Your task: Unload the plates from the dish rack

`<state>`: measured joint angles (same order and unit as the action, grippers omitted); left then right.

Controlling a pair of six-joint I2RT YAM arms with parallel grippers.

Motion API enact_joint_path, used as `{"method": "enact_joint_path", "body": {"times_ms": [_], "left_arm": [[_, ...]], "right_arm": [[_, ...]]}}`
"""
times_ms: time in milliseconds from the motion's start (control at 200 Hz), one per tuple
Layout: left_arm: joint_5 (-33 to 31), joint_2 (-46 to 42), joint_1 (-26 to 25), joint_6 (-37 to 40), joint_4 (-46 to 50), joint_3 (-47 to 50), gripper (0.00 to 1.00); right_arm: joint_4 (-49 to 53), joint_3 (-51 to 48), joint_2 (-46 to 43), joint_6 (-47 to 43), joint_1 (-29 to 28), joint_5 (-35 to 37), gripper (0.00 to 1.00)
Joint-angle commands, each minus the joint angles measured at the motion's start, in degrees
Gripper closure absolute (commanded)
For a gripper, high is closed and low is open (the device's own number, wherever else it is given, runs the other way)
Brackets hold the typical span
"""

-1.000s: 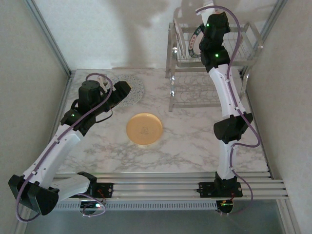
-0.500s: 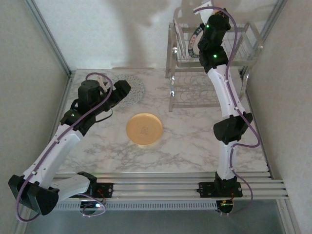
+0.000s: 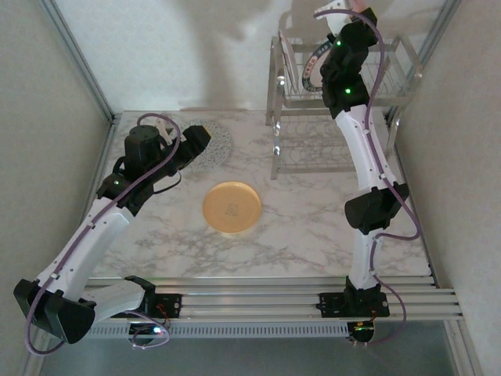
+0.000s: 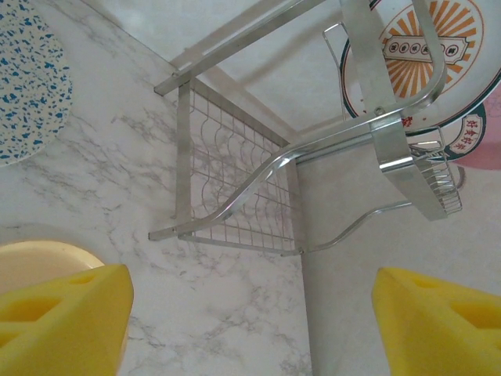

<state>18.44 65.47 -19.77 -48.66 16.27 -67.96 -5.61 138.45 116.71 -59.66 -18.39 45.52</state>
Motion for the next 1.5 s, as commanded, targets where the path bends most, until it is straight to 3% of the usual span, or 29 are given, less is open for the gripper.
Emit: {"method": "enact_joint_path", "body": {"times_ms": [0, 606, 1086, 1497], "left_arm": [[1.1, 0.09, 0.44, -0.36, -0.99, -2.08, 0.2], [3.36, 1.57, -0.03, -0.86, -3.45, -4.31, 0.2], [10.64, 1.58, -3.18, -6.06, -28.48, -6.88, 0.15], [10.7, 3.52, -4.56, -7.85, -35.08, -10.56, 0.13]], "right_arm": [[-5.61, -0.37, -3.52, -1.99, 0.37, 2.11, 1.0], [-13.82, -6.0, -8.4, -7.98, 2.27, 5.2, 1.0], [-15.45, -9.63, -13.97, -8.04, 4.26, 6.83, 1.0], [-14.4, -13.01, -20.16, -5.45, 5.12, 8.01, 1.0]]}}
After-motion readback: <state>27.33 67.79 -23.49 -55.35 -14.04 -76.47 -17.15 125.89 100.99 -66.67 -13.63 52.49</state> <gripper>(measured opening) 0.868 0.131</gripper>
